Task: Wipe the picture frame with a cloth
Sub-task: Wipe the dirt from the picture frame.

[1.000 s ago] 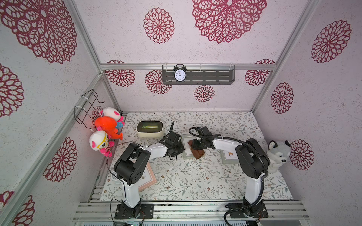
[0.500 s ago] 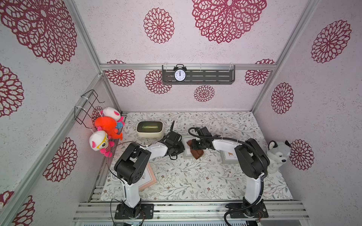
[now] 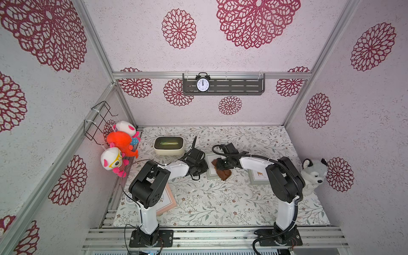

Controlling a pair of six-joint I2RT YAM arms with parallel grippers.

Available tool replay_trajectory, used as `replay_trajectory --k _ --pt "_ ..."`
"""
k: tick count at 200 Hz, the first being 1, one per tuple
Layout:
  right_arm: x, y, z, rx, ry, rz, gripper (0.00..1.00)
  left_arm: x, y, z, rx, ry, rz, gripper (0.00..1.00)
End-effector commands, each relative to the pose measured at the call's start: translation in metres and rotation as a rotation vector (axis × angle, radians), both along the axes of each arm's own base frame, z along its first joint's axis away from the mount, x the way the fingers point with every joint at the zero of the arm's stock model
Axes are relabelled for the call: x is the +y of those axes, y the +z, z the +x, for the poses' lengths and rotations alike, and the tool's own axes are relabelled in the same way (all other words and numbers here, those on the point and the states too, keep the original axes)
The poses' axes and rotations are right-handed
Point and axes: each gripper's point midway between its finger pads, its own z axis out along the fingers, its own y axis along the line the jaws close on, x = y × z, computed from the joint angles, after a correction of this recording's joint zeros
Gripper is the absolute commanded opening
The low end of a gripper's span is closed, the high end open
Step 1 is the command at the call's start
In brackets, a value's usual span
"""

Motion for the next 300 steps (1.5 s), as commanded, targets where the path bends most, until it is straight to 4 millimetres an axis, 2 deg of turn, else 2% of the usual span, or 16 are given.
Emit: replay_trajectory --k 1,21,36,71,84,120,138,154,180,193,205,225,246,263,286,300 --pt "-0.047 -0.04 -0.039 0.174 0.012 -0.173 0.0 0.053 -0.084 -0.072 0.29 0.014 0.267 0.13" --pt "-0.107 -0.039 -0.015 0.143 -0.094 -0.294 0.0 0.055 -0.085 -0.075 0.292 0.015 0.268 0.13" --pt "-0.12 -0.038 -0.005 0.122 -0.118 -0.359 0.0 0.055 -0.086 -0.075 0.291 0.014 0.267 0.13" --pt "-0.019 -0.046 -0.029 0.169 0.061 -0.162 0.0 0.052 -0.086 -0.07 0.289 0.012 0.267 0.13" --pt "-0.006 -0.046 -0.026 0.178 0.064 -0.11 0.0 0.052 -0.087 -0.07 0.291 0.01 0.267 0.13" --pt "-0.086 -0.048 0.045 0.092 -0.2 -0.254 0.0 0.053 -0.09 -0.074 0.301 0.002 0.27 0.13" --pt "-0.106 -0.045 0.057 0.058 -0.234 -0.328 0.0 0.054 -0.089 -0.074 0.298 0.004 0.269 0.13" --pt "-0.084 -0.048 0.045 0.074 -0.178 -0.299 0.0 0.053 -0.089 -0.073 0.295 0.005 0.268 0.13" --pt "-0.011 -0.054 0.002 0.134 0.009 -0.172 0.0 0.052 -0.089 -0.072 0.299 0.002 0.269 0.13" --pt "0.0 -0.053 -0.002 0.142 0.034 -0.143 0.0 0.052 -0.088 -0.072 0.298 0.001 0.269 0.13" --pt "-0.015 -0.052 0.014 0.124 -0.016 -0.162 0.0 0.053 -0.088 -0.072 0.299 0.001 0.271 0.13" --pt "-0.072 -0.053 0.052 0.09 -0.174 -0.24 0.0 0.053 -0.088 -0.073 0.298 0.003 0.27 0.13" --pt "-0.104 -0.056 0.061 0.072 -0.225 -0.346 0.0 0.054 -0.089 -0.075 0.3 0.003 0.27 0.13" --pt "-0.073 -0.059 0.04 0.088 -0.147 -0.295 0.0 0.053 -0.089 -0.074 0.297 0.005 0.269 0.13" --pt "0.001 -0.064 -0.01 0.149 0.05 -0.165 0.0 0.052 -0.089 -0.073 0.299 0.002 0.271 0.13" --pt "0.007 -0.066 -0.01 0.166 0.053 -0.13 0.0 0.053 -0.09 -0.074 0.304 0.002 0.273 0.13"
